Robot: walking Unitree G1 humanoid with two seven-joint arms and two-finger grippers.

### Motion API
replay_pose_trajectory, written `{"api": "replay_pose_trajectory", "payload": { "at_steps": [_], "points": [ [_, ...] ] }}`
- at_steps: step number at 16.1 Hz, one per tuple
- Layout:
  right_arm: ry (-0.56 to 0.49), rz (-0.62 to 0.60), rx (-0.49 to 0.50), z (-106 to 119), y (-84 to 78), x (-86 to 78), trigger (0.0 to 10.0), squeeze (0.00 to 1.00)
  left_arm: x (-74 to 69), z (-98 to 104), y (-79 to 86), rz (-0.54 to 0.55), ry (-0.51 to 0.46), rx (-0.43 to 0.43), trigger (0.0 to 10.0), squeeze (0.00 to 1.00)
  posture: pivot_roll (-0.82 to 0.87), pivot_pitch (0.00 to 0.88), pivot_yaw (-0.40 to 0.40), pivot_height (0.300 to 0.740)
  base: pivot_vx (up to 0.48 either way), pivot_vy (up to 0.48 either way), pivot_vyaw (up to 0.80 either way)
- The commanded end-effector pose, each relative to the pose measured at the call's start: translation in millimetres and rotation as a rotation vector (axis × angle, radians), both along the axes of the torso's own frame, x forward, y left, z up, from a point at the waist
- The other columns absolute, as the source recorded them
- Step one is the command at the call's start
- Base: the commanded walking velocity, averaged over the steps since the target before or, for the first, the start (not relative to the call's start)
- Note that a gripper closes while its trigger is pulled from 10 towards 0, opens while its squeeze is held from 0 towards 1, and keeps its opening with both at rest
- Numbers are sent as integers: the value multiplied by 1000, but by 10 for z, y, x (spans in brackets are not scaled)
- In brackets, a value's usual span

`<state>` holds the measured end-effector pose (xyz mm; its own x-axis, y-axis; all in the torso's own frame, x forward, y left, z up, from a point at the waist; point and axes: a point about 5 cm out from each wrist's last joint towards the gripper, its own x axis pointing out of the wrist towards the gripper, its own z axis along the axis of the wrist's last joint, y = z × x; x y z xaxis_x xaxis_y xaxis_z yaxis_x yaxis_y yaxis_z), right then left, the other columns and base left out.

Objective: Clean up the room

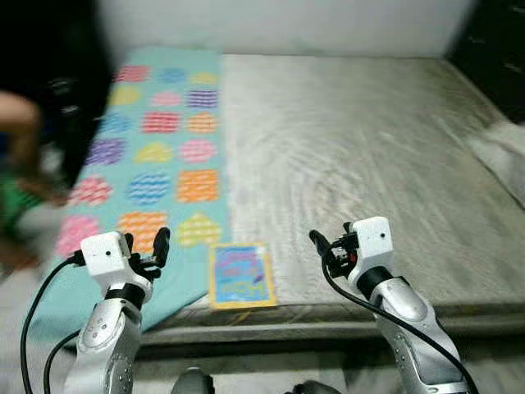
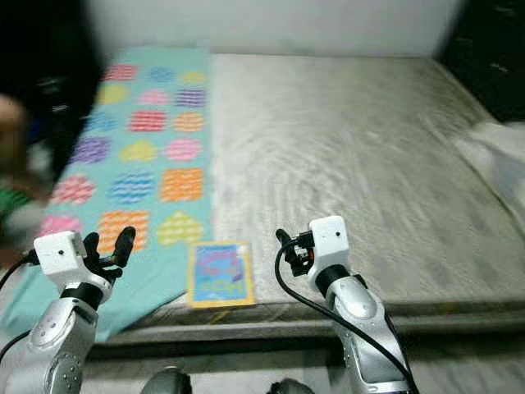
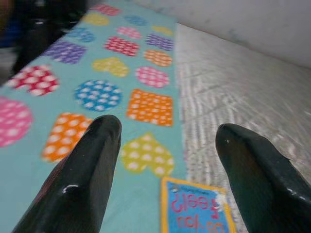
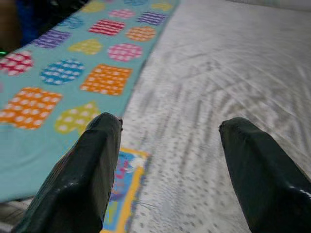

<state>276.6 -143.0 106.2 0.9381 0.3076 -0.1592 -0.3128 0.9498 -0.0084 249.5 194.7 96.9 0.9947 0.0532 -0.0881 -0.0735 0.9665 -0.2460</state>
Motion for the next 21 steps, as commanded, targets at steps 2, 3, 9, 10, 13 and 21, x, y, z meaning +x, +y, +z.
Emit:
{"api": "replay_pose_trajectory", "payload": {
  "at_steps": [2,3,9,10,13,21],
  "points": [
    [12,-17,11,-18,-40,-17,10000,0,-32,-38,15,7,25,5,10000,0,-123,110,-44,695,0,0,0],
    [9,-18,9,-19,-40,-20,10000,0,-37,-44,13,6,28,4,10000,0,-122,109,-44,695,0,0,0],
    [15,-6,16,-22,-24,-49,10000,0,-55,-55,8,-1,40,-2,10000,0,-117,124,-42,665,0,0,0],
    [16,-5,17,-24,-21,-53,10000,0,-59,-52,6,-3,42,-3,10000,0,-117,124,-41,655,0,0,0],
    [16,0,18,-26,-19,-52,10000,0,-48,-65,12,-3,45,-7,10000,0,-117,124,-41,620,0,0,0],
    [11,19,10,-16,-4,-19,10000,0,-61,-70,94,75,35,-92,10000,0,-117,118,-51,620,0,0,0]
  ]
}}
